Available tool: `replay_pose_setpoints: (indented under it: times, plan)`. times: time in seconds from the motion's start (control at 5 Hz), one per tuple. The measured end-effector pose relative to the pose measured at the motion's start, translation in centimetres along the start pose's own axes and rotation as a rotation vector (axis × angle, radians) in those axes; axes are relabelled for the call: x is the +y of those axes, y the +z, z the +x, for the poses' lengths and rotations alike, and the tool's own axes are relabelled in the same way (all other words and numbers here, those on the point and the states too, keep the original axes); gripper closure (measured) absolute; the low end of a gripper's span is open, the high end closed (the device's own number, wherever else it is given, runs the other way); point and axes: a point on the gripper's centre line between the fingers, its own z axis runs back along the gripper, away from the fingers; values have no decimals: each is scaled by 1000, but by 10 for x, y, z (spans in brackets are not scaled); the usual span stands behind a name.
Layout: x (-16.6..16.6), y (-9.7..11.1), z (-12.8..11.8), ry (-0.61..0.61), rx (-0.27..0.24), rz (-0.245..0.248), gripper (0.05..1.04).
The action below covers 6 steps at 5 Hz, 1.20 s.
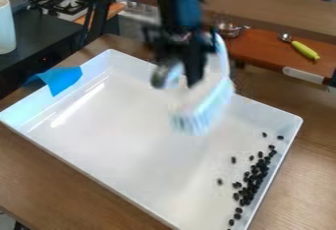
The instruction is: Sweep into pile
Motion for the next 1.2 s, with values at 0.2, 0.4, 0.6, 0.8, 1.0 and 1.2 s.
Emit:
replay_pose_setpoints:
  times: [0.2,0.4,0.6,0.8,1.0,1.2]
  plan:
    - [43,56,-14,39,-74,-11,598]
    - [84,75,-32,20,-71,57,597]
    - [131,66,-44,-3,-67,171,598]
    - [174,38,-46,1,-58,250,598]
    - [200,16,-36,3,-65,334,598]
    - [214,1,-33,27,-39,369,546]
